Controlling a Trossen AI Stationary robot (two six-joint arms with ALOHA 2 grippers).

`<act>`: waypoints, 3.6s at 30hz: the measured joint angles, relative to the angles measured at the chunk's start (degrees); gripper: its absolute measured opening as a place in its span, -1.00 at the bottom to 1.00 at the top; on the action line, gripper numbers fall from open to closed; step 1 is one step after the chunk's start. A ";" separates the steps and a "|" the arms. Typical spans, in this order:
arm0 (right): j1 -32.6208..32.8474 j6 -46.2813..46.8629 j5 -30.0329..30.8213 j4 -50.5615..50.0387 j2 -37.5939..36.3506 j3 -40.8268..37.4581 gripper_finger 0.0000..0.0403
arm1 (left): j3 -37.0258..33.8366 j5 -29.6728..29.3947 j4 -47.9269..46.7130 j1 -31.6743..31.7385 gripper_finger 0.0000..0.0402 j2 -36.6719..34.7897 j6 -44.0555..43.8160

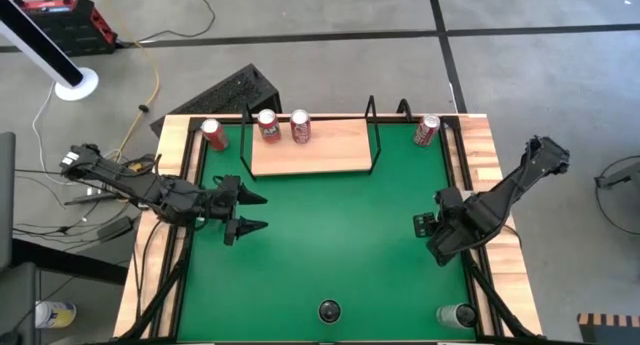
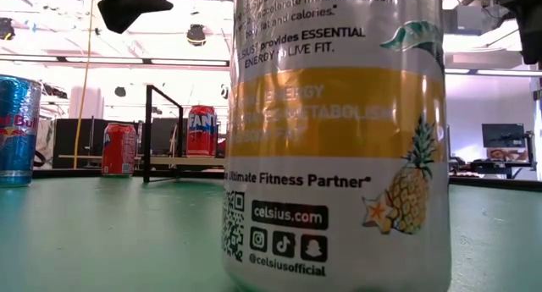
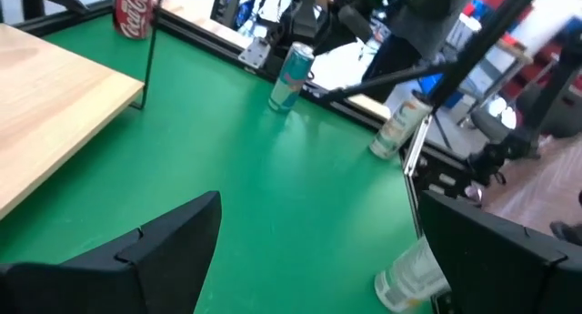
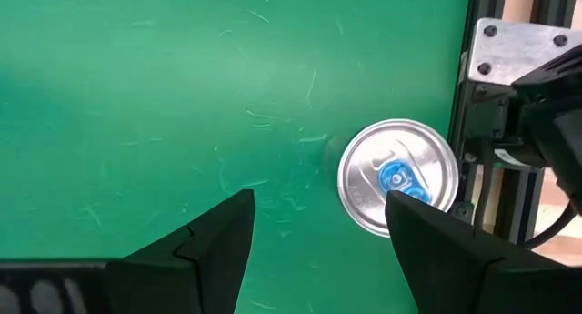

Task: Place canned beverage on shelf
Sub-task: Put the right blue soda can on the shelf

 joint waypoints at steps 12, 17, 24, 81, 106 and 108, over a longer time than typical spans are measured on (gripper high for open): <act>1.42 -10.57 -1.03 0.08 -10.67 -3.74 0.36 | 0.00 0.53 2.46 1.96 0.78 0.02 -3.26; 1.03 -15.51 -0.97 0.04 -17.31 -3.72 0.36 | 0.00 0.16 2.86 1.96 0.78 0.02 -3.72; -1.38 -23.52 0.36 0.06 -17.92 -3.72 0.36 | 0.00 -1.21 4.85 1.93 0.78 0.07 -3.72; -6.97 -34.44 -3.78 4.04 -17.32 -10.27 0.36 | 0.04 1.97 4.79 2.70 0.78 4.52 -4.97; -6.95 -32.42 -5.42 7.52 -15.94 -14.25 0.81 | 0.04 3.36 4.76 2.72 0.78 4.50 -3.98; -6.93 -31.31 -6.21 8.03 -15.25 -15.21 0.80 | 0.04 3.48 4.75 2.72 0.78 4.50 -4.06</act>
